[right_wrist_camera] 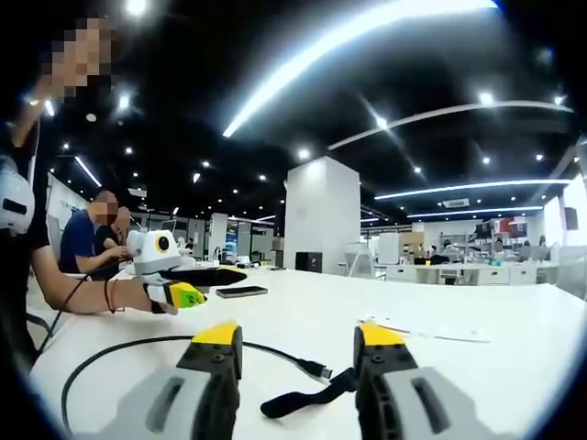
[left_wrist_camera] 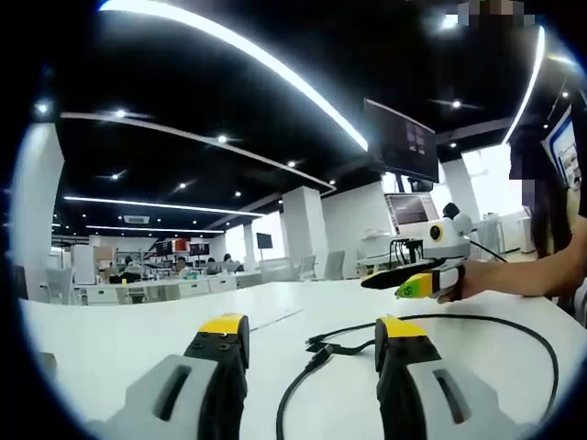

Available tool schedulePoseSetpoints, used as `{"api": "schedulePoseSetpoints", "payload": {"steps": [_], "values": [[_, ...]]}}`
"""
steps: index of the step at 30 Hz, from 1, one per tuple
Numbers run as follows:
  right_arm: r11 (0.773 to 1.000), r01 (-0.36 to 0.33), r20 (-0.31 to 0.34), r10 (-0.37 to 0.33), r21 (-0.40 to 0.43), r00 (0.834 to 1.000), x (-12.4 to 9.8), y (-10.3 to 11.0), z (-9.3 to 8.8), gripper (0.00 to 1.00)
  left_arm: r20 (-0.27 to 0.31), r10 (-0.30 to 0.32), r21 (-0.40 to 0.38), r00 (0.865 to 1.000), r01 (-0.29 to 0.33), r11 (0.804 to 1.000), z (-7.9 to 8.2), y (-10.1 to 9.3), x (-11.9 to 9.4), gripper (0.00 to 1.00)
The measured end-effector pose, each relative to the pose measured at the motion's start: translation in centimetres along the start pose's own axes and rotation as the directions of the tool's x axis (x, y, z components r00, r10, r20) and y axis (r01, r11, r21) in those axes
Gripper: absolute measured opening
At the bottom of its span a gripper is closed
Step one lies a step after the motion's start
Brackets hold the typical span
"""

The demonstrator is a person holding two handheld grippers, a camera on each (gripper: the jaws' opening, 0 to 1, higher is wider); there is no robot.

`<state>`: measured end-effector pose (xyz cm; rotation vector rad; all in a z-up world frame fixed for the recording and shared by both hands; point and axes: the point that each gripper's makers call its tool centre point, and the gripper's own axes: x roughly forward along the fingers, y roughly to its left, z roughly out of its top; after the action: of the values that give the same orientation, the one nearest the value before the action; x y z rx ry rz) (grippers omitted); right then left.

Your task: Find the charging cable on the desk, coil it up and secure with Velcro.

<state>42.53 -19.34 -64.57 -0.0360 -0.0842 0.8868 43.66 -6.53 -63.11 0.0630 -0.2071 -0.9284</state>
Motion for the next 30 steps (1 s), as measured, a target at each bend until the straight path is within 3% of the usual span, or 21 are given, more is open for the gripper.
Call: {"api": "schedulePoseSetpoints", "payload": {"steps": [18,30], "values": [[1.0,-0.003,-0.008,0.003,-0.009,1.0,0.16,0.02,-0.22,0.49,-0.01,-0.005,0.005,1.0,0.005,1.0,-0.16,-0.03,-0.01,0.51],[1.0,-0.007,-0.016,0.007,-0.014,1.0,0.21,-0.15,-0.49,0.47,-0.045,-0.029,0.034,0.999,0.03,0.999,-0.94,-0.43,0.38,0.54]]}}
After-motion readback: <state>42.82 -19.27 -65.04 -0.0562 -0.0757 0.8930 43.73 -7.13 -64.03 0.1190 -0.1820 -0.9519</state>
